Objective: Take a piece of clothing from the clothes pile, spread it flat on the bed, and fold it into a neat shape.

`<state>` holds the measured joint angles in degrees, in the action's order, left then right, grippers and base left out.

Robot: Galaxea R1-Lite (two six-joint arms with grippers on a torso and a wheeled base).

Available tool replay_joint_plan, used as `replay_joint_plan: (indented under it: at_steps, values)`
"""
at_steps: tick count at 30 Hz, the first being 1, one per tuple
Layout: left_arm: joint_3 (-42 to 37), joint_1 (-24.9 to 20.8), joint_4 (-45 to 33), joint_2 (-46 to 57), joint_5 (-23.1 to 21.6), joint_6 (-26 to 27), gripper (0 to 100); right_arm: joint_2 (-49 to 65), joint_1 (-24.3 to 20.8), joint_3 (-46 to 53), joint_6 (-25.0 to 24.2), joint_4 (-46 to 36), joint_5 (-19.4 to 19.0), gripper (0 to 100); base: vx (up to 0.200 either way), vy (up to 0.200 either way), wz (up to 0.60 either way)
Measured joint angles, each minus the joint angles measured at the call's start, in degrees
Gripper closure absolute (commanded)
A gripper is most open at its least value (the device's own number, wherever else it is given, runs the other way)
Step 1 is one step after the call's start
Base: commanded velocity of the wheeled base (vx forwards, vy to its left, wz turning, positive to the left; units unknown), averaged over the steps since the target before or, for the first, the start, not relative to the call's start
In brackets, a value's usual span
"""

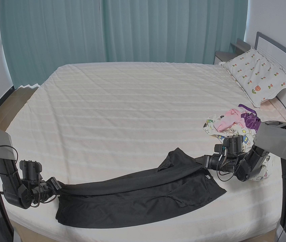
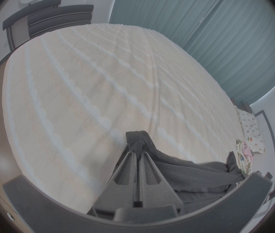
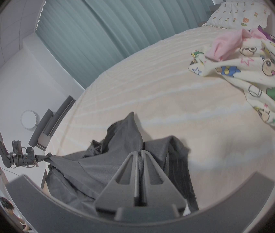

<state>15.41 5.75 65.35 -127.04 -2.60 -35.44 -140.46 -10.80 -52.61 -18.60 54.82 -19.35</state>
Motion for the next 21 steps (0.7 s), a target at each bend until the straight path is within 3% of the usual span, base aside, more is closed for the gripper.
replay_joint_plan:
  at_steps: [3, 4, 5, 16, 21]
  values:
    - [-0.67, -0.44, 0.01, -0.94, -0.05, 1.28, 100, -0.02, 0.0, 1.93, 1.06, 0.02, -0.05, 100, 0.0, 0.0, 0.0]
    - [-0.87, -0.5, 0.01, -1.29, -0.05, 1.63, 100, 0.0, 0.0, 2.38, 1.26, 0.05, -0.05, 0, 0.0, 0.0, 0.0]
    - [-1.08, -0.55, 0.01, -1.63, -0.07, 1.85, 0, 0.0, 0.0, 3.04, 1.63, 0.05, -0.05, 0, 0.0, 0.0, 0.0]
    - [-4.56, -0.57, 4.22, -2.71, -0.18, 1.41, 0, 1.87, 0.5, 5.55, 1.72, 0.24, -0.13, 0, 0.0, 0.0, 0.0]
    - [-7.53, 0.63, 10.08, -1.22, -0.18, -2.79, 0, 4.51, 0.99, 5.35, -0.99, 0.24, -0.49, 0, 0.0, 0.0, 0.0]
